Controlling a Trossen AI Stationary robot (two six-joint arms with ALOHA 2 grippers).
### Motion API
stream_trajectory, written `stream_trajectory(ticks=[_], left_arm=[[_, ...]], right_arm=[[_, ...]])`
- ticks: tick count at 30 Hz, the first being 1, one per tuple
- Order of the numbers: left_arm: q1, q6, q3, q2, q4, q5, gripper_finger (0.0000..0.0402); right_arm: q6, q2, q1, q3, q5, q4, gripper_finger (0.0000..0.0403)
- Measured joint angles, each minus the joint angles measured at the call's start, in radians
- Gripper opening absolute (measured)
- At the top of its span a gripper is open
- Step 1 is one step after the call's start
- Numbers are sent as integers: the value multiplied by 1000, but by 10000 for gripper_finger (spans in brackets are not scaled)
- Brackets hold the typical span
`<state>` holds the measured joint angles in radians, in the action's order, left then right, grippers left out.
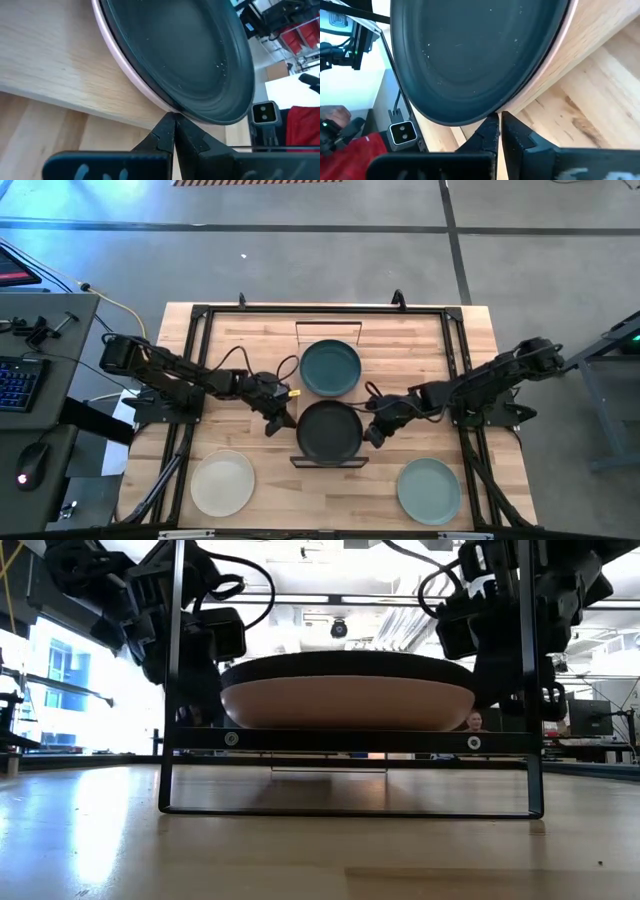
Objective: Place and stack plates onto a shelf
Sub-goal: Stack the black plate on top of the light brown plate on the shelf, then stack the white plate on top of the dark green plate on the shelf
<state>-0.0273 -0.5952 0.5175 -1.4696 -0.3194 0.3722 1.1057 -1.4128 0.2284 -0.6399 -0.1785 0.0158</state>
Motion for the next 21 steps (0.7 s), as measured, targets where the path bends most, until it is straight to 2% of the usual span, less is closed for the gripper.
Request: stream_trajectory(ticks=[8,13,19,21], left_arm=[[43,4,0,1,14,1,0],[66,6,2,36,111,9,0],[129,87,1,174,336,13,0],[150,90,1,251,367,-4,0]], right_arm=[[-50,2,-32,0,-39,-14,1],[-66,48,-33,0,-42,-75,0],[-121,179,-55,0,-37,-236,0],[-137,245,-72,0,4,-290,0]])
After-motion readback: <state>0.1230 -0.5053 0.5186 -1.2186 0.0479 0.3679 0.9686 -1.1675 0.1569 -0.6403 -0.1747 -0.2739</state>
